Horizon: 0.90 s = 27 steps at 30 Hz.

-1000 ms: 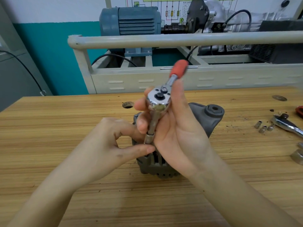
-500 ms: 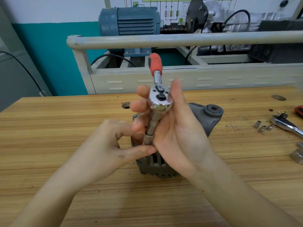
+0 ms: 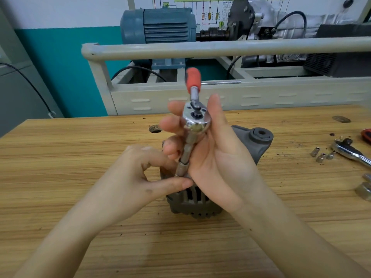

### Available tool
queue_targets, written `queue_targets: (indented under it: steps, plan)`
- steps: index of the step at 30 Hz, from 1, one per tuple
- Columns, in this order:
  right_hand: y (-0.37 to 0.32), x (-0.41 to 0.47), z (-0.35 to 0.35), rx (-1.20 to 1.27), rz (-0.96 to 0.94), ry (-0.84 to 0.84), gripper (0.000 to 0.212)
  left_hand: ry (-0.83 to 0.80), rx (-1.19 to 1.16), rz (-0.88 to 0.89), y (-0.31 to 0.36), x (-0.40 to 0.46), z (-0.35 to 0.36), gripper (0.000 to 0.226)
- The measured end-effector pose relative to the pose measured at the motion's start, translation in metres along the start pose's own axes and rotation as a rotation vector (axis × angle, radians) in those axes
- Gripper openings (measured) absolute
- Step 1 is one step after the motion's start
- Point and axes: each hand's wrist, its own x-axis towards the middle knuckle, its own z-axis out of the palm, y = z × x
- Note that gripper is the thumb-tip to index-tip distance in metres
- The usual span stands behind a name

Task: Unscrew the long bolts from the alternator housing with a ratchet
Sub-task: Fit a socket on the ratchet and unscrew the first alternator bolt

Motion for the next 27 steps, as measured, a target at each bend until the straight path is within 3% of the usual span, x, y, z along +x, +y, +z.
queue_targets:
  steps: [13,17,22,27]
  plan:
    - [0.0016,-0.0049,0.005,-0.006,-0.091,0.032,0.019,0.03,0.004,0.021,-0.0011,0.0008,-0.0001,0.036]
    - [0.0024,-0.0032,0.0069,-0.011,-0.024,0.024,0.034,-0.063,-0.023,0.055,0.0004,0.0002,-0.0003,0.029]
    - [0.0016,-0.0039,0.0063,-0.012,-0.077,0.019,0.021,-0.017,-0.005,0.03,-0.0011,-0.0007,-0.0004,0.033]
    - [-0.0012,-0.0049,0.003,0.015,-0.123,0.067,0.023,0.012,0.005,0.018,0.0003,0.0009,0.002,0.034]
